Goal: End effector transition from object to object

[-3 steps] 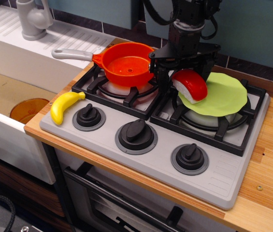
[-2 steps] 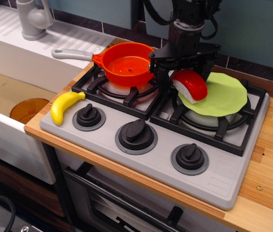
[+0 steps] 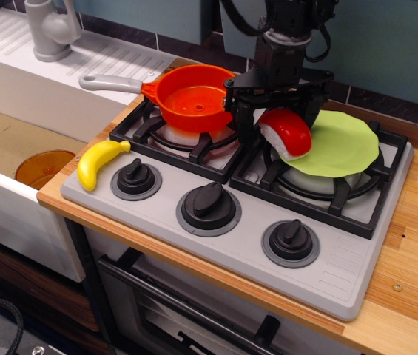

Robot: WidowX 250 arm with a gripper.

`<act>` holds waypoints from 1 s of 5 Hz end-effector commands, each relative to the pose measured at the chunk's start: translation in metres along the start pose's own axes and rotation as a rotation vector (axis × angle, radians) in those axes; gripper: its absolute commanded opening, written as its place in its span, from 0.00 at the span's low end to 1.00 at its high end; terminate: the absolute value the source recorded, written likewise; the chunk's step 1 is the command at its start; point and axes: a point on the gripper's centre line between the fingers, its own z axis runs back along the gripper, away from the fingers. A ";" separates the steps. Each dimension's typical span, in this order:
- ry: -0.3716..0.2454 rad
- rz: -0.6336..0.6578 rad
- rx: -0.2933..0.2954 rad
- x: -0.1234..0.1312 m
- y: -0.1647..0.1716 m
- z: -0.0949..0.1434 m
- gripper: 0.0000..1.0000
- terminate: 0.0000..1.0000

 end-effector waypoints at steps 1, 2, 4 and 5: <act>-0.041 0.023 -0.007 0.001 -0.013 0.053 1.00 0.00; -0.026 -0.009 0.024 0.006 -0.003 0.064 1.00 0.00; 0.026 -0.095 0.000 0.047 0.037 0.106 1.00 0.00; 0.017 -0.126 -0.008 0.056 0.065 0.112 1.00 0.00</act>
